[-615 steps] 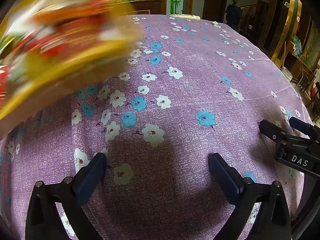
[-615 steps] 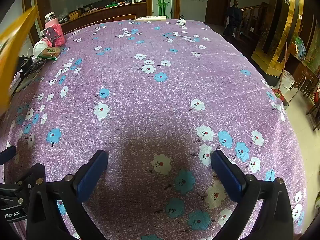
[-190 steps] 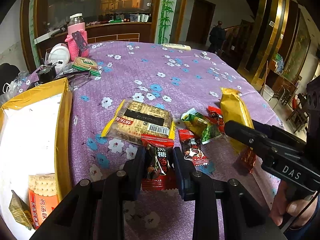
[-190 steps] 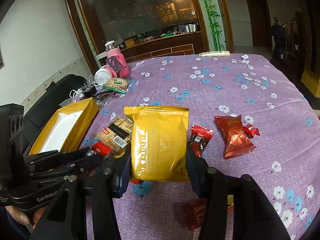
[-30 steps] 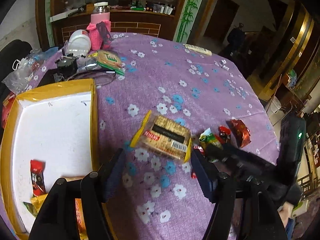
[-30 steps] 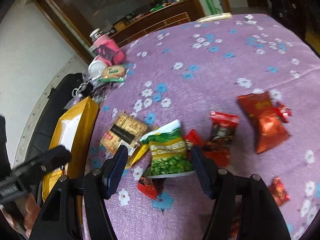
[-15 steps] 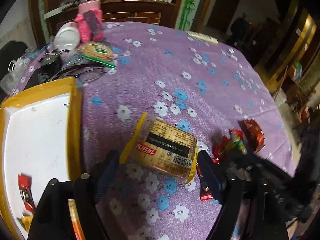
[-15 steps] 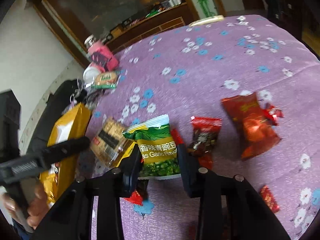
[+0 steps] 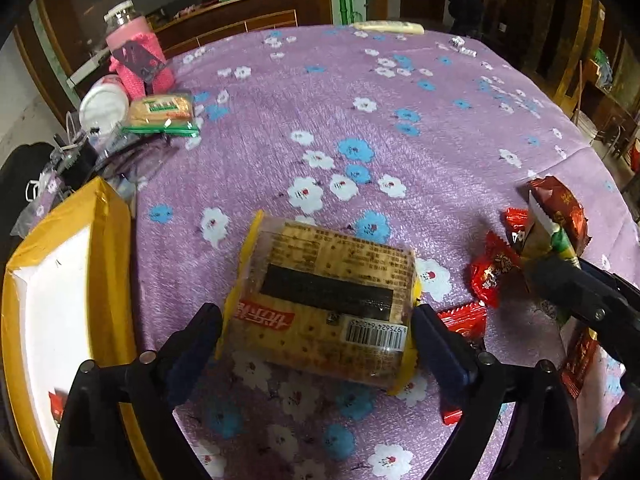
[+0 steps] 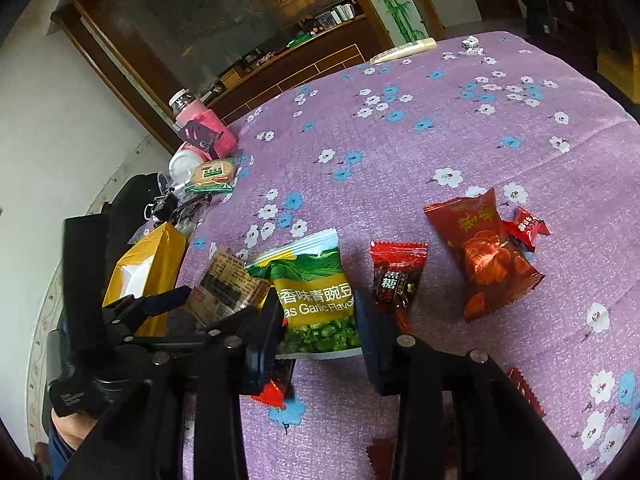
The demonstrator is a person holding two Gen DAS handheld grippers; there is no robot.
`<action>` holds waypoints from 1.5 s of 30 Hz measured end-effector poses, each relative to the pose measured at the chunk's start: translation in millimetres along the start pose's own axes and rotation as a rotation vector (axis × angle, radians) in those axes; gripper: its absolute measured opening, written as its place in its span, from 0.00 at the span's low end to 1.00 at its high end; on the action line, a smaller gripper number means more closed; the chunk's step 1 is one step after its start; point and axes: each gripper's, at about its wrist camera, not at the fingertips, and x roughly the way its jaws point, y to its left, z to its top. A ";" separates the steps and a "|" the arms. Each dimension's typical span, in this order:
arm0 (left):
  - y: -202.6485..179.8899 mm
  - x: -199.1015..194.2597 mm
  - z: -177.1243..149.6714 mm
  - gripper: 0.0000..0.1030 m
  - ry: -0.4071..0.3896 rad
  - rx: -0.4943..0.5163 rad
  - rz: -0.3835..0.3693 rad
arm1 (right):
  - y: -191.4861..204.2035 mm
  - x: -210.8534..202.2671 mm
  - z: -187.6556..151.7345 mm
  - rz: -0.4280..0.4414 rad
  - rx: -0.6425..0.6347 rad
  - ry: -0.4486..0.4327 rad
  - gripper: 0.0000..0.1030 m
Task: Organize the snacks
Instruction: 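Grasp the clear biscuit pack with the left gripper while the right grasps the green peas bag, then lift and carry the biscuit pack and peas bag over the foam box with both grippers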
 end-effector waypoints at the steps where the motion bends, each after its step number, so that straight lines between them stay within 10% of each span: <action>1: -1.2 0.8 -0.7 0.95 -0.010 -0.003 0.010 | 0.2 0.2 -0.7 -0.001 -0.001 0.000 0.34; 7: -5.3 -7.0 -8.7 0.78 -0.054 0.000 0.030 | 0.5 -0.2 -1.5 -0.003 0.000 -0.001 0.34; 22: -3.9 -63.2 -39.2 0.77 -0.303 -0.039 0.014 | 18.8 -3.2 -8.0 -0.027 -0.086 -0.031 0.34; 45: 16.9 -81.4 -42.5 0.77 -0.430 -0.103 0.042 | 53.6 -11.6 -20.8 -0.039 -0.243 -0.124 0.34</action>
